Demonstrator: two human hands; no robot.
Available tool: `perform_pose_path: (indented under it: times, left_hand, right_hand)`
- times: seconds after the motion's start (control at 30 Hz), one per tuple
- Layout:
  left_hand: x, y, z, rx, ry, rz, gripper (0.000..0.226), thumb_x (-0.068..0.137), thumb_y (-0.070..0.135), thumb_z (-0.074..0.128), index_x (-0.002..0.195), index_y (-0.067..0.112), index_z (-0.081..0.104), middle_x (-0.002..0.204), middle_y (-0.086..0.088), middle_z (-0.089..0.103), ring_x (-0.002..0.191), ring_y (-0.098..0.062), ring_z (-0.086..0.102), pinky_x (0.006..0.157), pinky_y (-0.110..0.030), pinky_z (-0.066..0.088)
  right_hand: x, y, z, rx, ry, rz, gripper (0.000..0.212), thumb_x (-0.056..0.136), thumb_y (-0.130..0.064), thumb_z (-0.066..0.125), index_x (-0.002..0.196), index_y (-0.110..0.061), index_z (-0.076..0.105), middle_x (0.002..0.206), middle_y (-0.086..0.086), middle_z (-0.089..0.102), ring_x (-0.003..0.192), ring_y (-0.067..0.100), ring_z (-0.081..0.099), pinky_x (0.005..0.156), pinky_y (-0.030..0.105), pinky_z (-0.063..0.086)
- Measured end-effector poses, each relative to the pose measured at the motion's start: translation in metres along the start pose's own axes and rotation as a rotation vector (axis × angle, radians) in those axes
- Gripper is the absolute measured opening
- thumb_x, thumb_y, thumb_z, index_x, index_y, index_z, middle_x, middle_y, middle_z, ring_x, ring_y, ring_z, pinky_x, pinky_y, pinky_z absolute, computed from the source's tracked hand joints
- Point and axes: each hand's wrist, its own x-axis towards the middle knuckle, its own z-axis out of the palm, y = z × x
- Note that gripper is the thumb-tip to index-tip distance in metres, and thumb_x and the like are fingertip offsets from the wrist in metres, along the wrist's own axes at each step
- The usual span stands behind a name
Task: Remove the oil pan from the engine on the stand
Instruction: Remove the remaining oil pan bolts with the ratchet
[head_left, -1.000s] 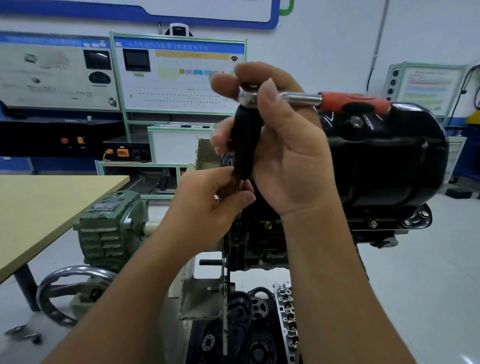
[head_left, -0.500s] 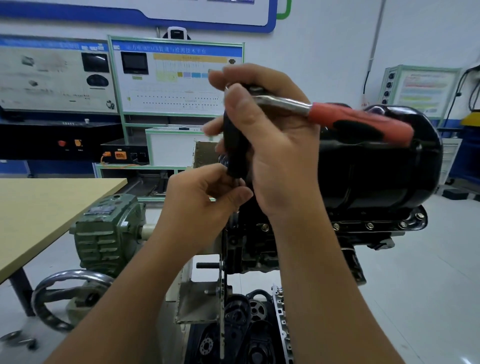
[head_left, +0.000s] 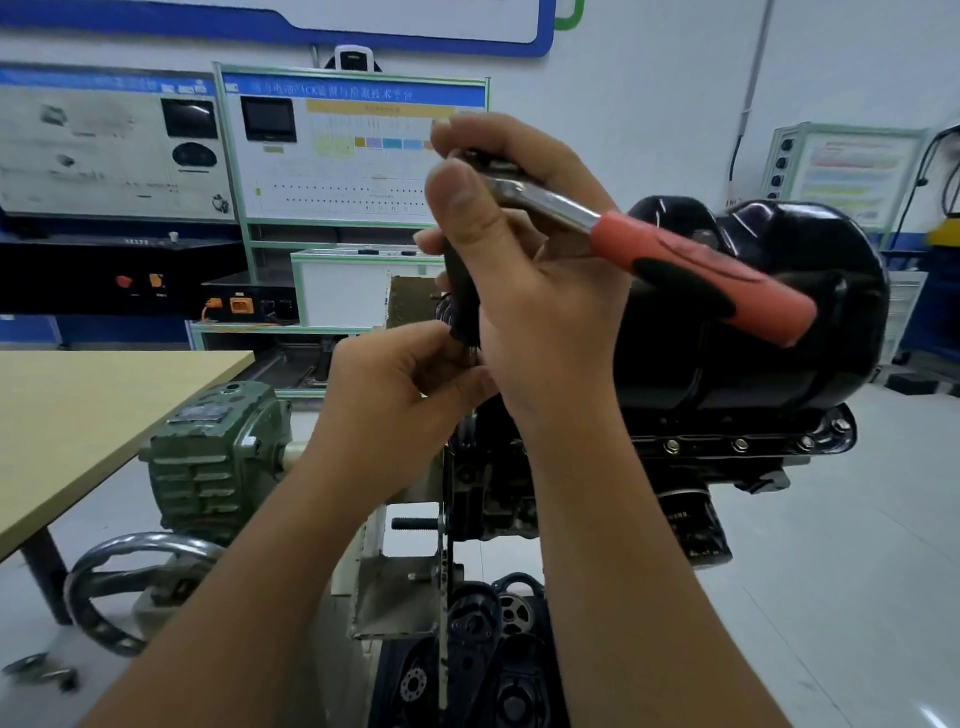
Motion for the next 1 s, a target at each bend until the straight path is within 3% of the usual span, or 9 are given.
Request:
perform_pose_path:
  times: [0.2, 0.27, 0.4, 0.57, 0.67, 0.77, 0.83, 0.93, 1.0]
  left_hand:
    - [-0.002, 0.004, -0.003, -0.031, -0.087, 0.009, 0.018, 0.092, 0.008, 0.064, 0.102, -0.006, 0.070, 0.091, -0.008, 0.076, 0.086, -0.016, 0.074, 0.074, -0.034, 0.060]
    - [-0.002, 0.004, -0.001, 0.002, -0.026, -0.007, 0.009, 0.090, 0.002, 0.074, 0.097, -0.004, 0.073, 0.086, -0.005, 0.076, 0.078, -0.016, 0.073, 0.072, -0.038, 0.060]
    - [-0.001, 0.005, 0.003, 0.087, 0.053, 0.003, 0.014, 0.082, 0.008, 0.083, 0.087, -0.001, 0.073, 0.073, -0.001, 0.071, 0.063, -0.010, 0.064, 0.063, -0.035, 0.057]
    - [-0.003, 0.007, -0.002, -0.041, -0.055, 0.003, 0.022, 0.089, 0.014, 0.069, 0.106, 0.000, 0.072, 0.090, -0.005, 0.076, 0.084, -0.017, 0.074, 0.074, -0.039, 0.061]
    - [-0.003, 0.004, -0.001, -0.015, -0.004, 0.003, 0.015, 0.086, 0.006, 0.077, 0.099, 0.001, 0.075, 0.086, -0.004, 0.077, 0.077, -0.016, 0.074, 0.071, -0.041, 0.061]
    - [-0.001, 0.005, 0.001, 0.013, 0.032, 0.017, 0.019, 0.082, 0.014, 0.080, 0.095, 0.001, 0.076, 0.082, -0.004, 0.077, 0.070, -0.015, 0.072, 0.069, -0.037, 0.061]
    - [-0.001, 0.005, 0.000, -0.011, 0.007, 0.009, 0.019, 0.084, 0.014, 0.080, 0.099, 0.002, 0.076, 0.083, -0.004, 0.077, 0.072, -0.016, 0.072, 0.068, -0.037, 0.061]
    - [-0.001, 0.004, -0.003, -0.031, -0.040, -0.006, 0.020, 0.086, 0.016, 0.072, 0.102, 0.004, 0.074, 0.083, -0.006, 0.075, 0.075, -0.020, 0.073, 0.068, -0.041, 0.062]
    - [-0.001, 0.003, -0.003, -0.032, -0.023, -0.029, 0.020, 0.085, 0.015, 0.073, 0.100, 0.002, 0.073, 0.082, -0.008, 0.074, 0.076, -0.022, 0.074, 0.068, -0.045, 0.063]
  right_hand:
    - [0.000, -0.007, -0.007, 0.355, -0.014, 0.333, 0.020, 0.104, -0.018, 0.054, 0.120, -0.012, 0.065, 0.119, 0.009, 0.072, 0.071, 0.026, 0.069, 0.056, 0.030, 0.050]
    - [0.000, -0.006, -0.003, 0.261, 0.022, 0.223, 0.015, 0.101, -0.012, 0.060, 0.115, -0.010, 0.067, 0.113, 0.011, 0.073, 0.074, 0.026, 0.071, 0.059, 0.034, 0.055]
    - [-0.001, 0.000, 0.001, 0.023, 0.103, -0.028, 0.018, 0.093, 0.000, 0.070, 0.111, 0.000, 0.068, 0.107, 0.017, 0.071, 0.094, 0.025, 0.071, 0.083, 0.039, 0.060]
    - [0.000, -0.007, -0.008, 0.344, 0.035, 0.321, 0.018, 0.102, -0.016, 0.057, 0.116, -0.012, 0.066, 0.115, 0.010, 0.073, 0.077, 0.026, 0.070, 0.065, 0.031, 0.053]
    - [0.002, -0.009, -0.007, 0.141, 0.025, 0.089, 0.016, 0.096, -0.003, 0.065, 0.112, -0.003, 0.067, 0.112, 0.018, 0.072, 0.084, 0.028, 0.071, 0.077, 0.035, 0.059]
    - [0.001, -0.005, -0.008, -0.135, 0.025, -0.131, 0.024, 0.090, 0.001, 0.073, 0.114, 0.005, 0.068, 0.106, 0.020, 0.073, 0.095, 0.025, 0.073, 0.085, 0.034, 0.059]
    - [0.001, -0.005, -0.011, 0.032, 0.042, 0.010, 0.021, 0.094, -0.003, 0.068, 0.114, 0.002, 0.068, 0.108, 0.018, 0.073, 0.091, 0.027, 0.073, 0.081, 0.039, 0.061]
    - [0.001, -0.009, -0.013, 0.394, 0.028, 0.341, 0.020, 0.102, -0.016, 0.055, 0.118, -0.009, 0.064, 0.112, 0.010, 0.073, 0.074, 0.025, 0.069, 0.062, 0.032, 0.050]
    - [0.000, -0.009, -0.012, 0.367, 0.015, 0.331, 0.018, 0.102, -0.015, 0.056, 0.117, -0.009, 0.064, 0.113, 0.010, 0.073, 0.075, 0.026, 0.069, 0.062, 0.033, 0.050]
